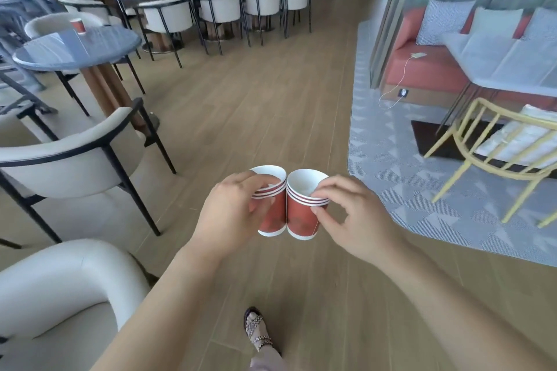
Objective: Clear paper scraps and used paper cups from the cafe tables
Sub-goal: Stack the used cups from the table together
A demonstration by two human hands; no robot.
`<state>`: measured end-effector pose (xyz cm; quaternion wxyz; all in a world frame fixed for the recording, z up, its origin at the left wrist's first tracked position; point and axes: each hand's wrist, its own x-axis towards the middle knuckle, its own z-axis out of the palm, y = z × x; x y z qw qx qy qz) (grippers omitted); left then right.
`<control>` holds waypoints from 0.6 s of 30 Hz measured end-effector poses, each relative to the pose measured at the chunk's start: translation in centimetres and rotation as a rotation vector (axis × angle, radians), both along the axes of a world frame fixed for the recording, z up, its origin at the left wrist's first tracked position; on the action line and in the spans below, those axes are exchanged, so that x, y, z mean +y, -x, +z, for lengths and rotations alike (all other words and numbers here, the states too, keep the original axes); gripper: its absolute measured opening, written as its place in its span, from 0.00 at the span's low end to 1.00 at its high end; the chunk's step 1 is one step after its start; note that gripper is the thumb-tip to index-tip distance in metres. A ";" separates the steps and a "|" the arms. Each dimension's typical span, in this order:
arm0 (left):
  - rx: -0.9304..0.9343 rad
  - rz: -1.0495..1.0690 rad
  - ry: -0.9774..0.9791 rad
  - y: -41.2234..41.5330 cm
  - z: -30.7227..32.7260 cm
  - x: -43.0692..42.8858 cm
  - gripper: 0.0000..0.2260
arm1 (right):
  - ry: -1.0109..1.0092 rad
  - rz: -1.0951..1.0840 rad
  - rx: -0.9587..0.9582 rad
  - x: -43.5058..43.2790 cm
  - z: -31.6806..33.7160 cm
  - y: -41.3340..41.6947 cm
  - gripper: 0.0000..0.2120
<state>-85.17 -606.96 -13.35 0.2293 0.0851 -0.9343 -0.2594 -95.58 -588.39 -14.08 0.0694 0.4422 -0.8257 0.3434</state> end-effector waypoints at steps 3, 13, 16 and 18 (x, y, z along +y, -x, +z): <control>-0.003 0.008 -0.023 4.6 -0.2 -4.2 0.10 | -0.013 0.004 0.006 -4.6 -0.1 4.7 0.07; 0.001 -0.057 0.021 20.5 2.5 -15.9 0.08 | 0.018 -0.043 0.004 -15.6 1.4 19.3 0.05; 0.005 -0.135 0.020 25.7 3.1 -16.4 0.07 | 0.050 -0.127 0.022 -15.5 1.8 22.9 0.05; -0.004 -0.181 0.026 29.1 3.2 -16.2 0.08 | 0.067 -0.186 0.026 -14.9 2.0 25.1 0.04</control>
